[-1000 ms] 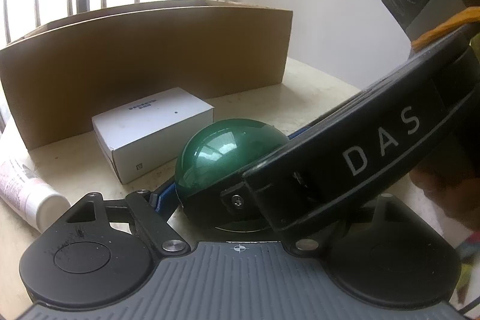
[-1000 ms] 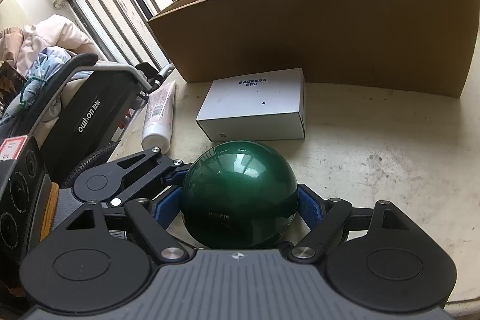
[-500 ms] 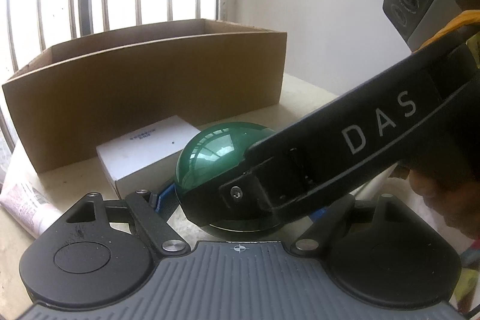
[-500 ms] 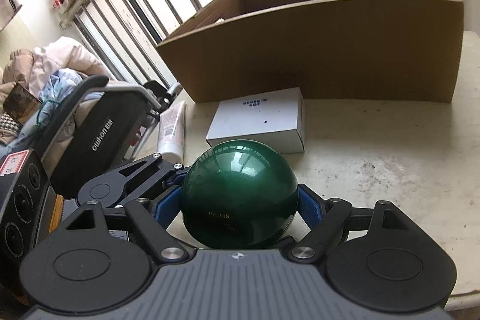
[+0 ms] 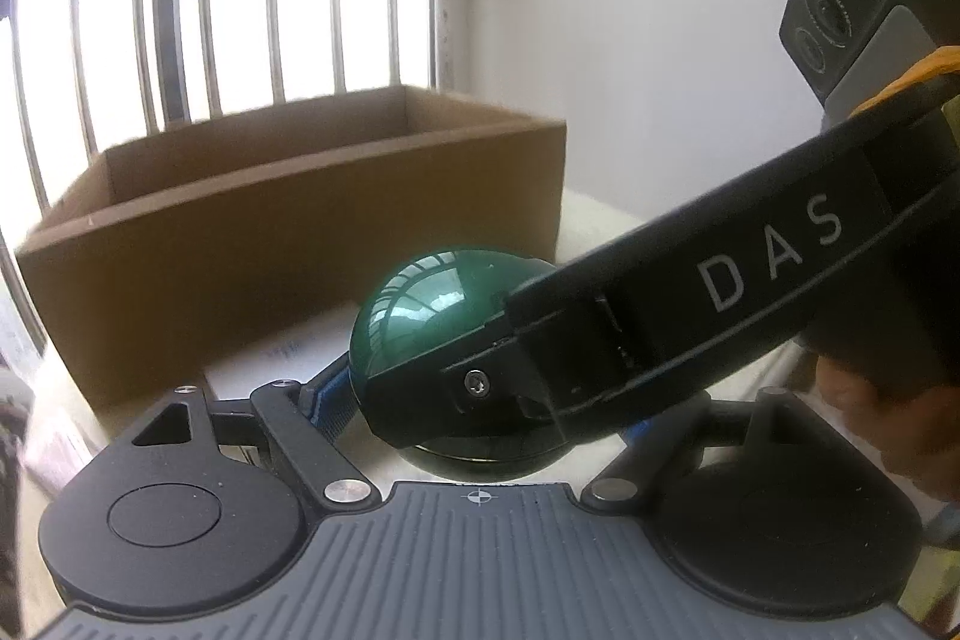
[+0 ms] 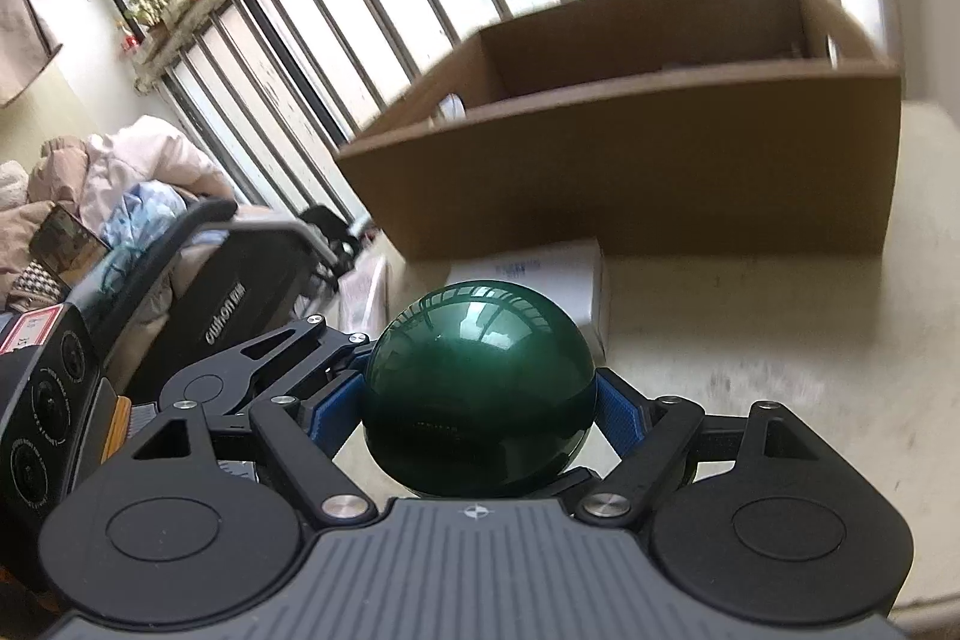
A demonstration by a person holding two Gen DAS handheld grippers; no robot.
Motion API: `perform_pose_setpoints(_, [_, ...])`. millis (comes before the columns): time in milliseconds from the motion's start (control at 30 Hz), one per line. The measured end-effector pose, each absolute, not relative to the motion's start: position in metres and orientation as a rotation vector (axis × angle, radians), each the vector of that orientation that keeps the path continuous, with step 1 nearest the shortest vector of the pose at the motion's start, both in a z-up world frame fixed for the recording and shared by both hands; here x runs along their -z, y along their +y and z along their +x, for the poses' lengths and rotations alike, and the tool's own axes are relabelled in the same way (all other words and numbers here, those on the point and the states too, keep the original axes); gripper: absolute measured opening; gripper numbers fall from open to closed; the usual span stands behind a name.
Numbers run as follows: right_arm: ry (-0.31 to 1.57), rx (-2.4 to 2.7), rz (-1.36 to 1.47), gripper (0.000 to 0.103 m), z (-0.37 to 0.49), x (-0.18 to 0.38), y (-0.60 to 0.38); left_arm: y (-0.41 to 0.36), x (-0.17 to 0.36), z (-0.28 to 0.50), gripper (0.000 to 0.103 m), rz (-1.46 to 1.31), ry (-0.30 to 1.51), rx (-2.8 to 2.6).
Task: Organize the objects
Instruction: 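Lift the green ball with the right gripper and carry it into the box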
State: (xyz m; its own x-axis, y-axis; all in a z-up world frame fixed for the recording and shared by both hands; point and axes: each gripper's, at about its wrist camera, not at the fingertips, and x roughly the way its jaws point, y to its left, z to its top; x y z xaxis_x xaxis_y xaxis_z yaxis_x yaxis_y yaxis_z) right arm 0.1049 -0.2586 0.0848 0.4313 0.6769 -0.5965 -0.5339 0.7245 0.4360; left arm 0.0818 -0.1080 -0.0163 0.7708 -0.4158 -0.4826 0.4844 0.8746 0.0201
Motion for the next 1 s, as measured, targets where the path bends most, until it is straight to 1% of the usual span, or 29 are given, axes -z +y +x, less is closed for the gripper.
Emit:
perform_pose_setpoints(333, [0.684, -0.797, 0.158, 0.084, 0.140, -0.161, -0.257, -0.117, -0.060, 0.117, 0.082, 0.236, 0.327, 0.443])
perform_pose_setpoints(533, [0.700, -0.793, 0.154, 0.084, 0.186, -0.190, -0.256, -0.122, -0.096, 0.167, 0.082, 0.237, 0.330, 0.445])
perform_pose_setpoints(633, [0.741, -0.776, 0.156, 0.084, 0.217, -0.198, -0.252, -0.121, -0.096, 0.206, 0.082, 0.222, 0.378, 0.463])
perform_pose_setpoints(733, [0.810, -0.751, 0.164, 0.084, 0.255, -0.194, -0.249, -0.120, -0.093, 0.249, 0.082, 0.164, 0.468, 0.491])
perform_pose_setpoints(1000, [1.088, -0.698, 0.216, 0.084, 0.345, -0.148, -0.245, -0.123, -0.057, 0.346, 0.082, 0.078, 0.753, 0.535])
